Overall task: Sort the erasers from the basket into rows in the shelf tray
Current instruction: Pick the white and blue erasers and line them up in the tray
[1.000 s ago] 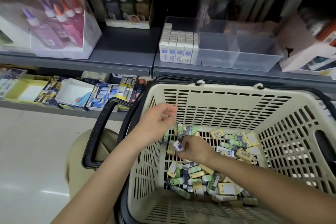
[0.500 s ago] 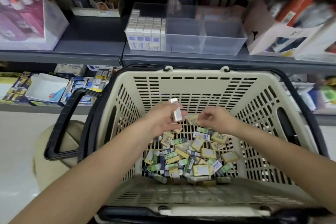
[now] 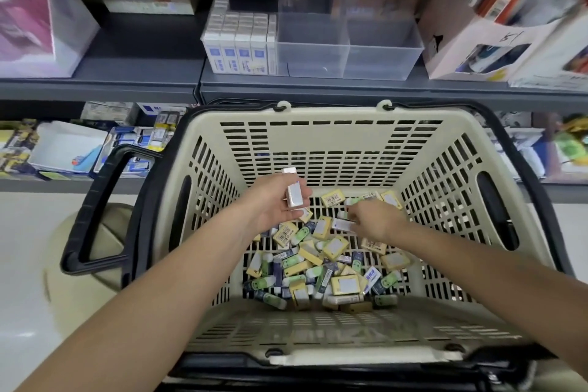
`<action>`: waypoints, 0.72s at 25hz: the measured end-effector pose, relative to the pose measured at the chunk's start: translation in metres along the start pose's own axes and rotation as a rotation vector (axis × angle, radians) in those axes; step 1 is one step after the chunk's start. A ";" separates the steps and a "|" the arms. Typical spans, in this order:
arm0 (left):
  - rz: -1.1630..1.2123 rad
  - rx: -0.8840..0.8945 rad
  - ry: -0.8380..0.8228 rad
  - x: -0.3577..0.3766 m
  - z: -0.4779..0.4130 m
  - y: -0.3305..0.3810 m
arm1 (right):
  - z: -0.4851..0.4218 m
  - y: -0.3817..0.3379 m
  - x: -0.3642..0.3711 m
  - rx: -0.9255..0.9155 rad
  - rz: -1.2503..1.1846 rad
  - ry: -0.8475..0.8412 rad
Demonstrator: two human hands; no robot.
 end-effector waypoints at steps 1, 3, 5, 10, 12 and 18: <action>-0.002 -0.005 0.008 -0.001 -0.002 -0.002 | -0.001 -0.001 0.005 -0.008 0.152 0.013; -0.027 -0.016 0.018 -0.002 -0.006 -0.007 | -0.002 -0.005 0.019 -0.034 0.305 0.005; -0.069 -0.022 0.026 -0.003 -0.009 -0.013 | -0.006 -0.006 0.016 -0.036 0.336 0.044; -0.218 0.043 0.030 -0.002 -0.017 -0.019 | 0.004 0.001 -0.027 -0.171 -0.104 0.045; -0.371 0.046 -0.020 0.001 -0.016 -0.023 | 0.017 -0.013 -0.040 -0.273 -0.384 0.014; -0.304 -0.105 -0.375 0.015 -0.009 -0.044 | 0.030 -0.019 -0.050 -0.241 -0.911 -0.005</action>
Point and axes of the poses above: each hand's wrist, its own z-axis away from the middle knuckle, its own x-axis out of the palm, y = z × x, the point moved 3 cm from there along -z, towards the middle knuckle, and after that the axes turned 9 degrees about z, right-handed, at the moved point
